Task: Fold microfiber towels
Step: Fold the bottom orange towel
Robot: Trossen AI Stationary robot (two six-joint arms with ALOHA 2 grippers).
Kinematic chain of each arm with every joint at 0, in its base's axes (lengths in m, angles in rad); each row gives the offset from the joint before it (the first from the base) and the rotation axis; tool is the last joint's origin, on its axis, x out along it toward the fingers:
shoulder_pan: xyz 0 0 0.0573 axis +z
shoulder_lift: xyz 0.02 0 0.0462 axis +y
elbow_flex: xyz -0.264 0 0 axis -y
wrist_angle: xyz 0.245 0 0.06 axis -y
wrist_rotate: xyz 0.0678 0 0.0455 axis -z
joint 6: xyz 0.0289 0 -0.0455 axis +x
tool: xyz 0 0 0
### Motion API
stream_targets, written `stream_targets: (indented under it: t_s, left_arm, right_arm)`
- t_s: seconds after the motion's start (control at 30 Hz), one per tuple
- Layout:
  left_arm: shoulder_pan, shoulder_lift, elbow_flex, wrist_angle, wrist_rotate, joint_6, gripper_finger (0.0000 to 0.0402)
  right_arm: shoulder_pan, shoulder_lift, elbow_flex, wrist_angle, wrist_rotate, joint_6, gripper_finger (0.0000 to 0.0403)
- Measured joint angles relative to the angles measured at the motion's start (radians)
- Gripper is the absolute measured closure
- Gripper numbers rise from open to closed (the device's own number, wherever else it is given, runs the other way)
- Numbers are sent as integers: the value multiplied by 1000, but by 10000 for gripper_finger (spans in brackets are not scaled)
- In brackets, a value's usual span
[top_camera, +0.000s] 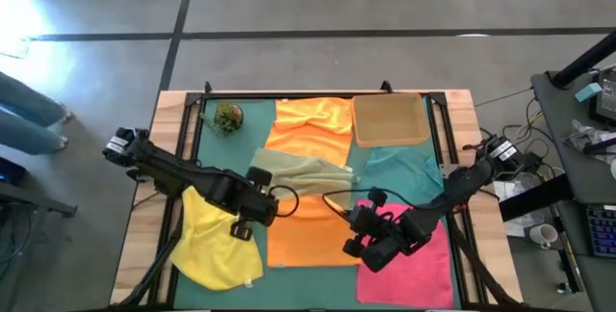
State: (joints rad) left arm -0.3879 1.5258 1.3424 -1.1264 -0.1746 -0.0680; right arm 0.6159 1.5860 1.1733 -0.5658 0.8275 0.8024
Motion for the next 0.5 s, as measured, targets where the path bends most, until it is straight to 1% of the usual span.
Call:
stream_targets:
  t_s: [0.1,0.27,0.4,0.5]
  left_arm:
    - [0,3,-15,22,84,-4,402]
    - [-1,3,-27,46,145,-5,402]
    - [-1,3,-27,46,188,-6,401]
    - [-1,3,-27,46,245,-5,394]
  right_arm:
    - [10,0,-36,81,-36,1,394]
    - [31,0,-109,262,-79,-25,394]
    - [46,0,-151,334,-127,-29,394]
    - [55,0,-175,368,-155,-29,394]
